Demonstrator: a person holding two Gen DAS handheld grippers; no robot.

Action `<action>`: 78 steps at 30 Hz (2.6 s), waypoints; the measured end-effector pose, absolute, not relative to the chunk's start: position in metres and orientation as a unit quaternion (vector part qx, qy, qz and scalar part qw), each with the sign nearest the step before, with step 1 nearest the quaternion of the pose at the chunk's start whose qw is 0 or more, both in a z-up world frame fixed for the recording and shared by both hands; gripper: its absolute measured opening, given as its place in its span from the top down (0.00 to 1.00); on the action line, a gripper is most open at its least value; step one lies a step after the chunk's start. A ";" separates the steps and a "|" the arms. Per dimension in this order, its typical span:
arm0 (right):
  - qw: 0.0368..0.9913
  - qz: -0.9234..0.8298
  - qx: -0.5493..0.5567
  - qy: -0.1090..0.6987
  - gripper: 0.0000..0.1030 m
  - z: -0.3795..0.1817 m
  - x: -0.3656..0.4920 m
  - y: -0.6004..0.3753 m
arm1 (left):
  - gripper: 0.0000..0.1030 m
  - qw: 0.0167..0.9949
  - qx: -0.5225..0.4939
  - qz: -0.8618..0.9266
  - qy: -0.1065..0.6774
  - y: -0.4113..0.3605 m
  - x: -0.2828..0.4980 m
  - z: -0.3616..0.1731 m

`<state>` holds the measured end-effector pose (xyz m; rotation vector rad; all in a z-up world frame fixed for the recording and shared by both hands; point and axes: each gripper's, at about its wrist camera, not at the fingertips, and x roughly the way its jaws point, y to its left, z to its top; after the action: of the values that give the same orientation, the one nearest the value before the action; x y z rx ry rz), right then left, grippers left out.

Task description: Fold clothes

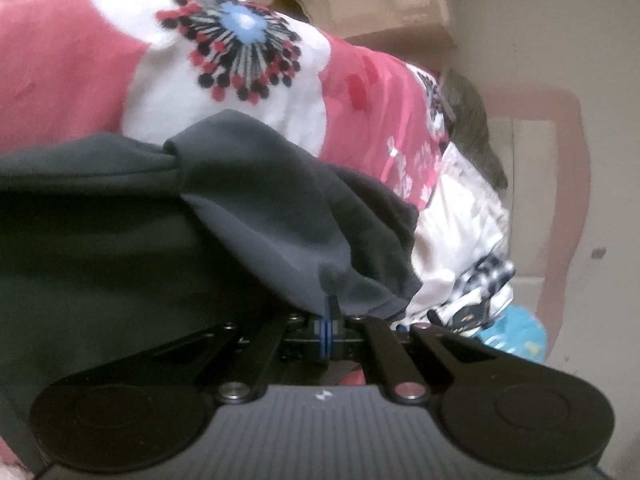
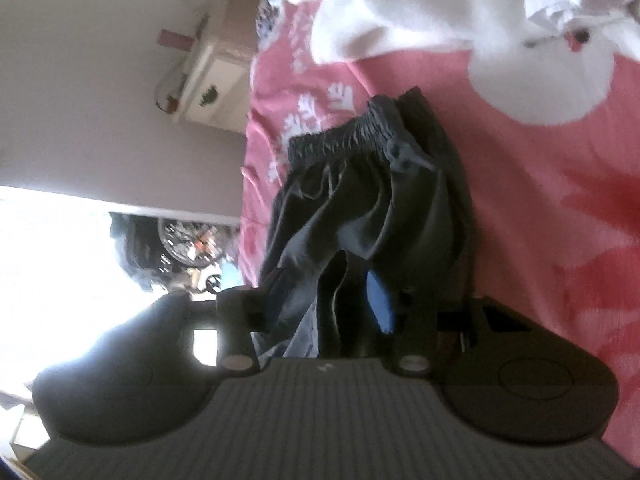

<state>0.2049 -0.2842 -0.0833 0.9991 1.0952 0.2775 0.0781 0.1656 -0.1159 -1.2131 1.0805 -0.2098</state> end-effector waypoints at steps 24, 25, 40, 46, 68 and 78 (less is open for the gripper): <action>0.703 0.153 0.405 0.564 0.98 -0.056 0.121 -0.237 | 0.99 0.699 -0.496 -0.112 0.503 0.211 0.058 -0.092; 0.692 0.161 0.411 0.571 0.98 -0.059 0.110 -0.231 | 0.99 0.701 -0.490 -0.111 0.506 0.216 0.056 -0.090; 0.563 0.140 0.437 0.687 0.95 -0.152 0.013 -0.149 | 0.96 0.731 -0.352 -0.084 0.579 0.258 0.055 -0.102; 0.562 0.144 0.460 0.672 0.91 -0.153 0.008 -0.152 | 0.72 0.726 -0.334 -0.109 0.590 0.253 0.043 -0.110; 0.548 0.251 0.465 0.648 0.97 -0.133 -0.016 -0.148 | 0.98 0.784 -0.250 -0.087 0.562 0.265 0.031 -0.060; 0.539 0.233 0.384 0.713 0.98 -0.152 -0.022 -0.137 | 0.98 0.759 -0.185 -0.055 0.622 0.269 0.039 -0.095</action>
<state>-0.0222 -0.1371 -0.1524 0.9127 1.6959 0.5541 0.0392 0.2693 -0.0947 -0.4038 1.3537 -0.1196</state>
